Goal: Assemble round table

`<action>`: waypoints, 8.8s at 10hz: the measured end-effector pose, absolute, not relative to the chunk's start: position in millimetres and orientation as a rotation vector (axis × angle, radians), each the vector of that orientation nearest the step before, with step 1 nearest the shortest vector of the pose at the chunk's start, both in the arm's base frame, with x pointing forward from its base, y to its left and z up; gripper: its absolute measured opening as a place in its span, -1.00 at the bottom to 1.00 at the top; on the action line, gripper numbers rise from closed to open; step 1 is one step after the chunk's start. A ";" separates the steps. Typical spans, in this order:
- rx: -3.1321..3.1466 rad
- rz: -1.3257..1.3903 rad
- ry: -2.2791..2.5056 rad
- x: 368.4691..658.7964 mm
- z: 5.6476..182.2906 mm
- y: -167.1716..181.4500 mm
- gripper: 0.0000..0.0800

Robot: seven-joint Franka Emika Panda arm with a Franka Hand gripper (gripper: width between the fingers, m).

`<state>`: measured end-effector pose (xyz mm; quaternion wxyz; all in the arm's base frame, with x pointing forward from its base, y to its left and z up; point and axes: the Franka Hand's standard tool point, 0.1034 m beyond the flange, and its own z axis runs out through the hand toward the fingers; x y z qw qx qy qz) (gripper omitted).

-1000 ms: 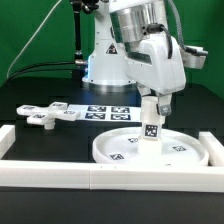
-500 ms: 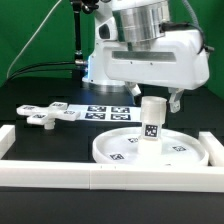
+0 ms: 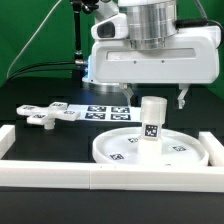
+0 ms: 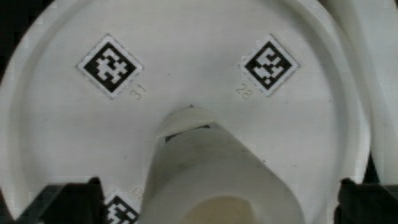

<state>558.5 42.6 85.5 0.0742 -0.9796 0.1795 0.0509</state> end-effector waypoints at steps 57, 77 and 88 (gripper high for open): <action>-2.609 0.036 1.456 557.6 67.6 39.2 0.03; -2.997 -0.041 0.133 562.3 71.4 41.0 0.62; -2.837 -0.086 -1.218 561.6 68.5 37.6 0.62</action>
Offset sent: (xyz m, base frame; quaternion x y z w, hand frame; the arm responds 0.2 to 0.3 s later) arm 0.0062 -0.0053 0.0009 -0.0339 0.0117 -0.2781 0.9599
